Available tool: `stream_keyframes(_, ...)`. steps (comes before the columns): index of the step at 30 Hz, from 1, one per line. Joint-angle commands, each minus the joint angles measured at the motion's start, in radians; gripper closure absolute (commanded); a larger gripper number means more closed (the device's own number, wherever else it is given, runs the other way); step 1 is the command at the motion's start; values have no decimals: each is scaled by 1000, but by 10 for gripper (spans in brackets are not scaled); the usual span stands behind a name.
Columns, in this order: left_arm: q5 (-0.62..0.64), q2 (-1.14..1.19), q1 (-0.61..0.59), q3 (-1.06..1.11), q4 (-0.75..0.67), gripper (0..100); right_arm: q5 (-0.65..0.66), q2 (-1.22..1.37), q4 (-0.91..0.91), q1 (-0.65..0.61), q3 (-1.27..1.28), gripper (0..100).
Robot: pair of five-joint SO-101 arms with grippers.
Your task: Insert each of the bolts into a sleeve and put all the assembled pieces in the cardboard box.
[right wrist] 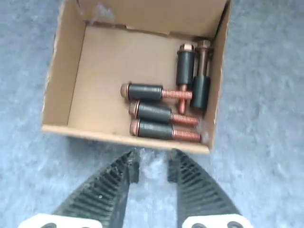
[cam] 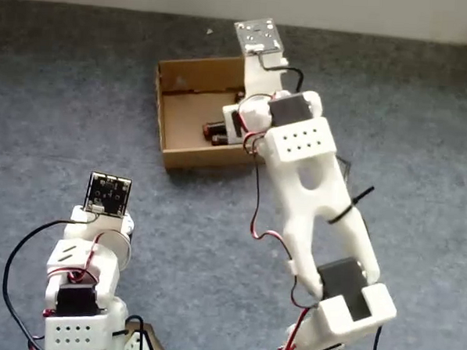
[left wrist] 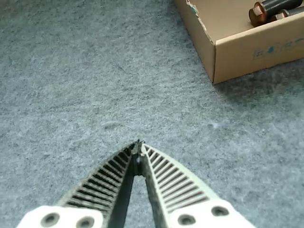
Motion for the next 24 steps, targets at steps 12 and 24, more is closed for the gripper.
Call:
stream_keyframes(12,-9,-5,16,21,-18,993,-8,-271,452,7,-15,964)
stream_keyframes(24,-9,-5,16,21,-18,993,-6,-720,188,8,668,964)
